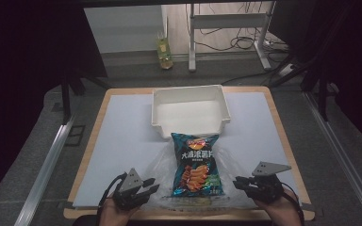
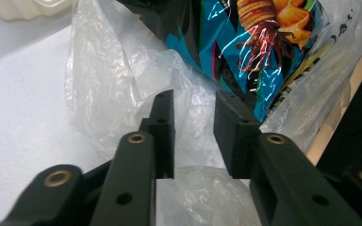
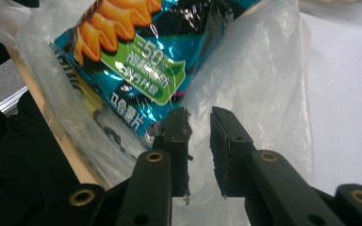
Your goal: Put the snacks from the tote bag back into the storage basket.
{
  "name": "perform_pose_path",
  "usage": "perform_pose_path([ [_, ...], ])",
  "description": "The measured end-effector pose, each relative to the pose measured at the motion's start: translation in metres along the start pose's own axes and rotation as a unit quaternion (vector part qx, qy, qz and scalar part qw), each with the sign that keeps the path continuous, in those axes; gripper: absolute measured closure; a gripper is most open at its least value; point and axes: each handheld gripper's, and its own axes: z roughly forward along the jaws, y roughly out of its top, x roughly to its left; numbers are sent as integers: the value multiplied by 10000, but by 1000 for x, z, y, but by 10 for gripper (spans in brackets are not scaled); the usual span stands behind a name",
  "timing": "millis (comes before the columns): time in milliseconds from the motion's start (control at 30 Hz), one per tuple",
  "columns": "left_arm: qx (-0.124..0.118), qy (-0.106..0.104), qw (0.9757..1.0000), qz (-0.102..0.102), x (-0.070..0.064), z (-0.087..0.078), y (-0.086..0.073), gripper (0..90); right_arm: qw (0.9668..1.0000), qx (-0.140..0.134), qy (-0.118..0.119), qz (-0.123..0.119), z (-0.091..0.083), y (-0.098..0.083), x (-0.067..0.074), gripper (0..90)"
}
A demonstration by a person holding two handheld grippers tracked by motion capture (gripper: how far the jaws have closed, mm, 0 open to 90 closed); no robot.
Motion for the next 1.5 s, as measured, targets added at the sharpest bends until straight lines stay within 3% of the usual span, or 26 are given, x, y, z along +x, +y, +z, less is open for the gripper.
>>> perform_pose_path([
  [233, -95, 85, 9999, 9, 1, -1, -1, 560, 10000, -72, -19, -37, 2, 9, 1, 684],
  [767, -197, 58, 9998, -64, 5, 1, -3, 447, 9999, -122, -14, -52, 8, 25, 0, 490],
  [1133, -241, 24, 9997, -14, 4, 1, -3, 401, 9998, -138, 64, -136, 32, 46, 4, 327],
  [1500, -207, 3, 9998, 48, 3, 2, -3, 393, 9993, -188, 302, 114, 56, 62, -1, 204],
])
